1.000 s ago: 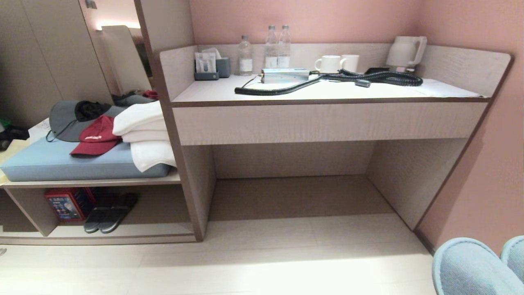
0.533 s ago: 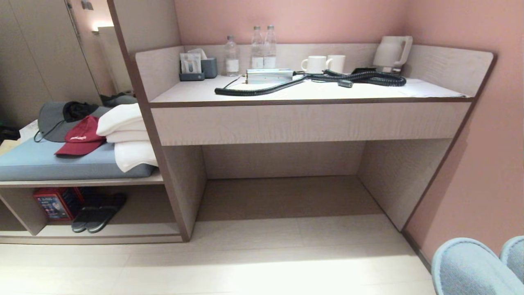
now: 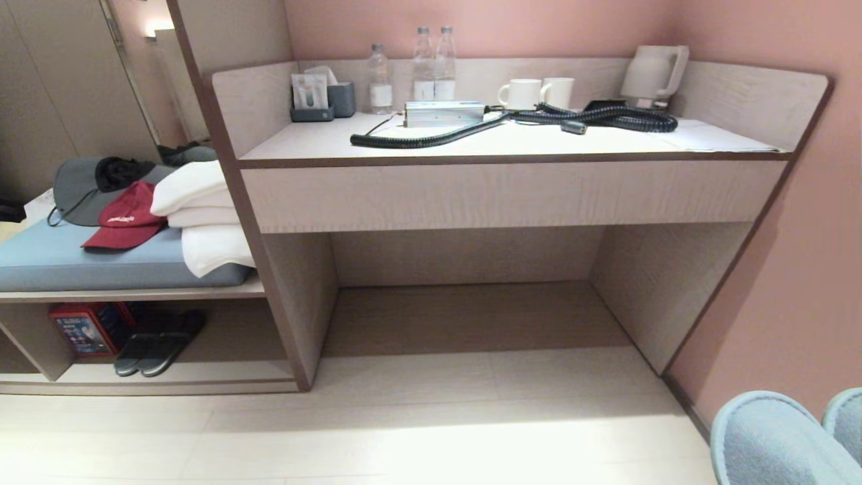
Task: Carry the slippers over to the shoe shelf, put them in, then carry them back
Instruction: Place the slippers on the floor
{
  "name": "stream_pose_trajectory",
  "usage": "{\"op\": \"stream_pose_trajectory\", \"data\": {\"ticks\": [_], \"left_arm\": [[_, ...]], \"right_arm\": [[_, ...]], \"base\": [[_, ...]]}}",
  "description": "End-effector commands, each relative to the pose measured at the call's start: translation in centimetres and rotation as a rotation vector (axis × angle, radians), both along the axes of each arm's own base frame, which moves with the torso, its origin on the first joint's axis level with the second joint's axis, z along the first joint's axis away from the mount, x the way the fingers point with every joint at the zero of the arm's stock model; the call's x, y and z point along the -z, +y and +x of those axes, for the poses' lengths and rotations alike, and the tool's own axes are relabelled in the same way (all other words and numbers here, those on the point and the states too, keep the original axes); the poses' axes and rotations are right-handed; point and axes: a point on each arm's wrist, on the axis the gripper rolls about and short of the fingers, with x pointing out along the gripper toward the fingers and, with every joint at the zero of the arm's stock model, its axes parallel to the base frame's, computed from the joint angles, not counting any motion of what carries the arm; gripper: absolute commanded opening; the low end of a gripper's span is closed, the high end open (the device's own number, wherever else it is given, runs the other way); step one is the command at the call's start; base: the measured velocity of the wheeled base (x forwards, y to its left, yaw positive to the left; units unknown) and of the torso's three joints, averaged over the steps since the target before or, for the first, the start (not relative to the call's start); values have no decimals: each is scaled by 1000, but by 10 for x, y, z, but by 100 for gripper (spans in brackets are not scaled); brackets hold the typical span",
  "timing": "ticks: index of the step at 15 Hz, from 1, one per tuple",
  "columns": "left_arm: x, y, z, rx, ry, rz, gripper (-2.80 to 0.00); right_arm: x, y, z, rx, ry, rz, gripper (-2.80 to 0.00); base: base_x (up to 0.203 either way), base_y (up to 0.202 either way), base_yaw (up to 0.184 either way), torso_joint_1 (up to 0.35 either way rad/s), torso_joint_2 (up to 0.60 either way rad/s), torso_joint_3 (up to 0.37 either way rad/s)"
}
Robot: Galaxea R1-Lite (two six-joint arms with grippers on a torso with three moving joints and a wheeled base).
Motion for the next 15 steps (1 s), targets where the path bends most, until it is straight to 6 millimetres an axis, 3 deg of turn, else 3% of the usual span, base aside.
{"op": "stream_pose_trajectory", "data": {"ticks": [1, 15], "left_arm": [[0, 0, 0, -1, 0, -1, -280], [0, 0, 0, 0, 0, -1, -280]], "right_arm": [[0, 0, 0, -1, -1, 0, -280], [0, 0, 0, 7, 3, 44, -280]], "base": [[0, 0, 0, 2, 2, -183], [0, 0, 0, 2, 2, -196]]}}
